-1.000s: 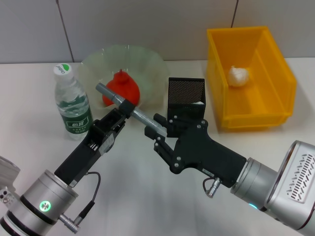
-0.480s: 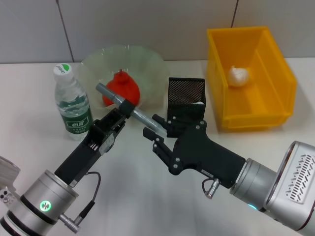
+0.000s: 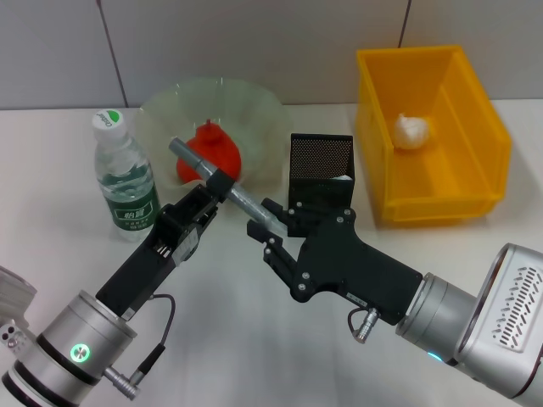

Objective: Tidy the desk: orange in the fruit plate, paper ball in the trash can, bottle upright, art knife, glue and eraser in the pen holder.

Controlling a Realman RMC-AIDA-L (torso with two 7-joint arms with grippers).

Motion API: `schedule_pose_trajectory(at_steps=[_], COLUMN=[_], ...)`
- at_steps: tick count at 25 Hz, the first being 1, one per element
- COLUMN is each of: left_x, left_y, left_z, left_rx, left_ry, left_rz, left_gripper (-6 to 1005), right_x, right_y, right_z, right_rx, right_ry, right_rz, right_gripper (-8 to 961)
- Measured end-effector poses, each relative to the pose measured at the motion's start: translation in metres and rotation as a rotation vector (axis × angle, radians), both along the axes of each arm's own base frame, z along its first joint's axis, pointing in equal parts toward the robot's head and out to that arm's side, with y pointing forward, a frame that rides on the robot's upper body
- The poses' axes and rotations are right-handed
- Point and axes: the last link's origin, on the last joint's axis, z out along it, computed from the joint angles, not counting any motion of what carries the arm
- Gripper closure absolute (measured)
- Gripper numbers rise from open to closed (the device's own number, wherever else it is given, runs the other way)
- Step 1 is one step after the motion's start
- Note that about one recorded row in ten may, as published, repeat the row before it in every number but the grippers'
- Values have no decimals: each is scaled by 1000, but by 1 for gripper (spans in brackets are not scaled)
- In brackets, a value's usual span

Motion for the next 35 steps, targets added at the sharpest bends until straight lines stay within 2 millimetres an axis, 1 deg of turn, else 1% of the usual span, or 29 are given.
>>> schedule_pose_trajectory(at_steps=[3,8,31,35], left_x=[0,1,1,1], left_y=[0,1,0,1], left_z=[0,0,0,0], left_rx=[0,0,-4,-4], left_ry=[0,0,-1,0], left_rz=[-1,-2,-2,-6], left_gripper=[854,857,800,788], right_x=[0,0,1,1], right_y=[0,0,0,0], right_z=[0,1,3,3], right_rx=[1,4,19,19], right_ry=[0,4,23,23], right_rz=[0,-4,-16,-16], right_gripper=[717,770,769,799])
